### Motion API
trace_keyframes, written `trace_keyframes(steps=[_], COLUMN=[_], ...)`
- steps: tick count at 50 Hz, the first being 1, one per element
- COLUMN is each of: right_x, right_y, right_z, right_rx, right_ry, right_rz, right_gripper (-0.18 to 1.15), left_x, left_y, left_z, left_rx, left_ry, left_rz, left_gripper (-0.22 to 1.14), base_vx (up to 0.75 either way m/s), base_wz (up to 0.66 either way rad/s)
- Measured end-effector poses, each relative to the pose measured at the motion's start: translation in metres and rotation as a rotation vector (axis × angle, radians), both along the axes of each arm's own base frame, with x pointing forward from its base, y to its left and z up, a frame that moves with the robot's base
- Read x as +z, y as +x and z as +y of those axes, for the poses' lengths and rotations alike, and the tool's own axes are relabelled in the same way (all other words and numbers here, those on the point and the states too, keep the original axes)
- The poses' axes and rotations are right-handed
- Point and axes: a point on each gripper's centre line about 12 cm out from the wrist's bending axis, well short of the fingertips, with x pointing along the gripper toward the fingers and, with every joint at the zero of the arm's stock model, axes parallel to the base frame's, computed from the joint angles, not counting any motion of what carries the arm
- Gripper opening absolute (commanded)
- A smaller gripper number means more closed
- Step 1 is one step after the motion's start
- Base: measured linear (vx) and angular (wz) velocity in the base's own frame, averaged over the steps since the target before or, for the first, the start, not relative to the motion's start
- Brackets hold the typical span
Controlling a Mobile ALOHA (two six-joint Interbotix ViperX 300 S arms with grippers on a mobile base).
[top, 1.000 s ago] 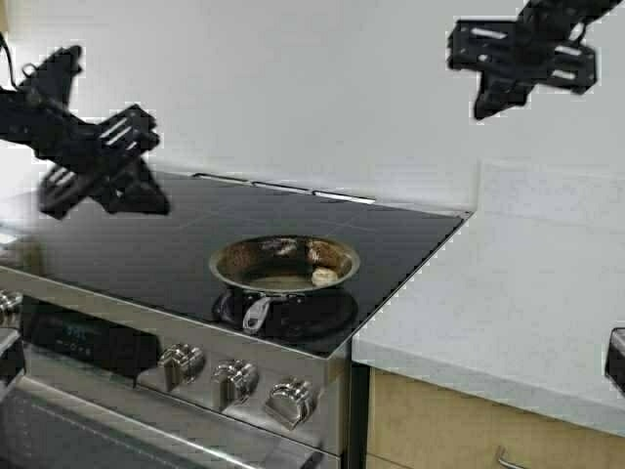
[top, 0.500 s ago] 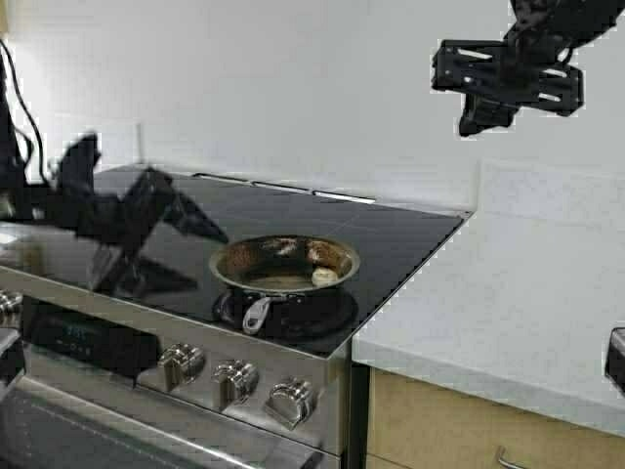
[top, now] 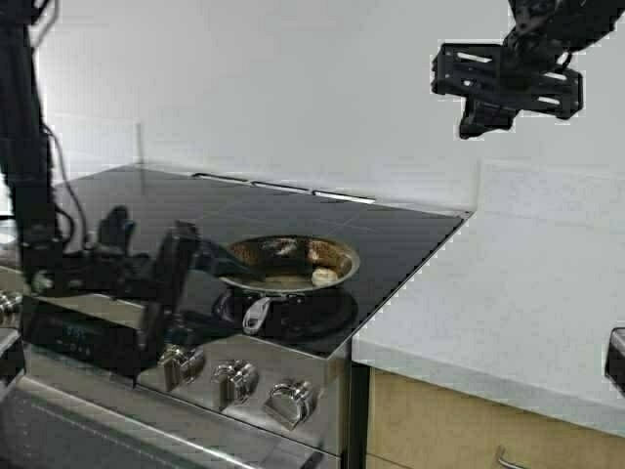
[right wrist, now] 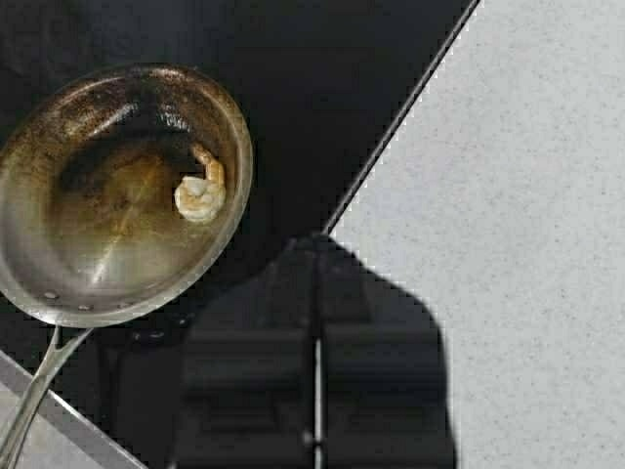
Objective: Add oil to the pan and cook the shrimp and serve it
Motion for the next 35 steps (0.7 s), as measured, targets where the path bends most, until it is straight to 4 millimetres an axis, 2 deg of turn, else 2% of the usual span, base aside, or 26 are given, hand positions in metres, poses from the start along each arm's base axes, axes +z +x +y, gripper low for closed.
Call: trace_keyframes(steps=[8, 19, 35], right_x=[0.000, -0.001, -0.001], right_y=[0.000, -0.001, -0.001], right_z=[0.000, 0.000, 0.000], right_rx=[-0.001, 0.000, -0.001], right_ry=[0.001, -0.001, 0.000], right_rz=[0.000, 0.003, 0.002], right_gripper=[0.07, 0.07, 0.07], left_x=[-0.004, -0.010, -0.015], left_y=[0.006, 0.014, 0.020], left_z=[-0.024, -0.042, -0.050], left_rx=[-0.037, -0.055, -0.052], left_ry=[-0.022, -0.062, -0.148], left_rz=[0.000, 0.028, 0.079], left_gripper=[1.01, 1.00, 1.00], base_vx=[0.00, 0.00, 0.00], base_wz=[0.00, 0.00, 0.00])
